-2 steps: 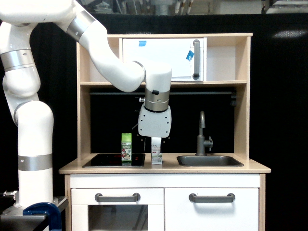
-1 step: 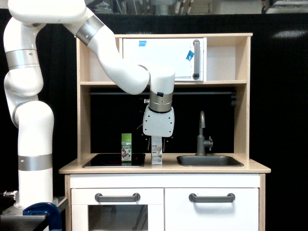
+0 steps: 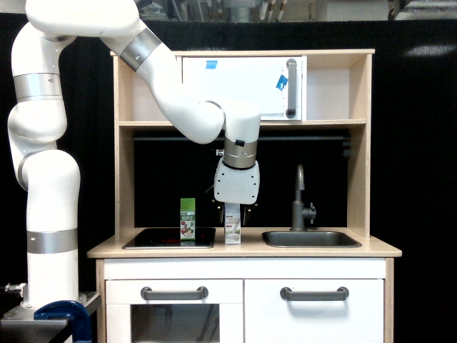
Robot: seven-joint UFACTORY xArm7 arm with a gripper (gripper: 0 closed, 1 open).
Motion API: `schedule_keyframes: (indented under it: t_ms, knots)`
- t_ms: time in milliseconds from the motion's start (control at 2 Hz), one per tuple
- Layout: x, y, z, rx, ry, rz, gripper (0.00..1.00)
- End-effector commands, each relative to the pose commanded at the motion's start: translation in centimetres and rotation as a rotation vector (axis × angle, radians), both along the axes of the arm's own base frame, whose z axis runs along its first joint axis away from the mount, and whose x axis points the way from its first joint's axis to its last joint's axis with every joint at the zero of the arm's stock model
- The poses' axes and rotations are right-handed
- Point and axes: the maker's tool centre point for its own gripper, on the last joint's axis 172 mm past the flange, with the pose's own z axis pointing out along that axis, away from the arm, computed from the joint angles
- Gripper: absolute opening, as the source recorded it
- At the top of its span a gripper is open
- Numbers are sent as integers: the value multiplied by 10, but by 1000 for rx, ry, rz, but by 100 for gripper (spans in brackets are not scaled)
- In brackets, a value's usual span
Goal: Put the white box into the sink
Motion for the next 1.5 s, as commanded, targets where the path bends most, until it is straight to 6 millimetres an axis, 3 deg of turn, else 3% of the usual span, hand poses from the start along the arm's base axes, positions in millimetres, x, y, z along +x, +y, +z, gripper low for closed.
schedule_keyframes:
  t_ms: [500, 1000, 1500]
  knots:
    - [1, -4, 0, 0, 0, 0, 0]
    - [91, -15, 36, 0, 0, 0, 0]
    - [157, 2, 33, 0, 0, 0, 0]
